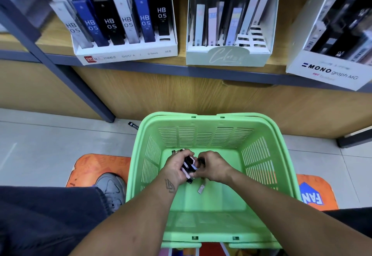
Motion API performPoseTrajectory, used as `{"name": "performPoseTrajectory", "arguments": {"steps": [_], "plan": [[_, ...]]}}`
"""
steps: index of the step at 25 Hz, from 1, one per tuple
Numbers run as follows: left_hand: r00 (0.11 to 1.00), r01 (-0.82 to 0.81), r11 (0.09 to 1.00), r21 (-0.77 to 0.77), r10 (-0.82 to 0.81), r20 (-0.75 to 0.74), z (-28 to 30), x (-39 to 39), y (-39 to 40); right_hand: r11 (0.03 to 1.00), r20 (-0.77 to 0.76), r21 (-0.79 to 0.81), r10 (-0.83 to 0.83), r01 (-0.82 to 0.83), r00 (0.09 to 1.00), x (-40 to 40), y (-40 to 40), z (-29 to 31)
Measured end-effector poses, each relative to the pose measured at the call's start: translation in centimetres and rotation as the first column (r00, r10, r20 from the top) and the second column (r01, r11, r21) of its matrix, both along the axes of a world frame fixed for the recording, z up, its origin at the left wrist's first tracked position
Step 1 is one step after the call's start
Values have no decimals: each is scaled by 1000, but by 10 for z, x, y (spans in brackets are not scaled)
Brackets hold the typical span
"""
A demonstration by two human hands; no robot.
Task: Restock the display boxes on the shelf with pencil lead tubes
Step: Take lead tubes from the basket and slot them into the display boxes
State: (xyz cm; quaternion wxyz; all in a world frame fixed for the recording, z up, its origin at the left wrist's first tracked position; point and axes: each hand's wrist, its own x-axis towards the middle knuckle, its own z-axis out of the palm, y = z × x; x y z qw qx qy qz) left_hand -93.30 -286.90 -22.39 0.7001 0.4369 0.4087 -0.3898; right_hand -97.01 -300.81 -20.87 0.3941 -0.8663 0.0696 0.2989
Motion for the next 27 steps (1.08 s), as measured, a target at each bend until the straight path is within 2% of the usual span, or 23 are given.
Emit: {"name": "performPoseTrajectory", "arguments": {"steps": [3,5,8,11,14,17,19,21,23,27], "plan": [[995,-83,994,77,78,66,2,2,2,997,-23,43,71,-69,997,-1,1,9],[992,-82,993,88,73,100,2,5,3,990,23,-57,132,-130,991,0,5,13],[997,-17,999,40,14,78,8,3,4,971,62,-212,126,-110,990,5,7,18],[996,-33,999,-34,36,85,19,2,4,962,56,-251,130,-112,990,11,6,26],[994,2,1000,-22,0,109,32,4,1,990,-63,-35,136,-138,989,18,0,48],[980,110,992,61,-118,160,54,8,5,975,-230,223,37,15,973,28,-23,82],[942,215,969,123,-238,237,78,8,9,897,-286,416,-24,147,958,32,-39,110],[873,314,936,160,-351,339,104,9,11,817,-274,547,-30,181,961,35,-51,139],[812,364,915,174,-403,423,125,11,13,817,-217,559,-21,142,976,32,-60,169],[645,441,868,226,-482,593,152,2,14,891,-50,443,-82,96,995,25,-61,209]]}}
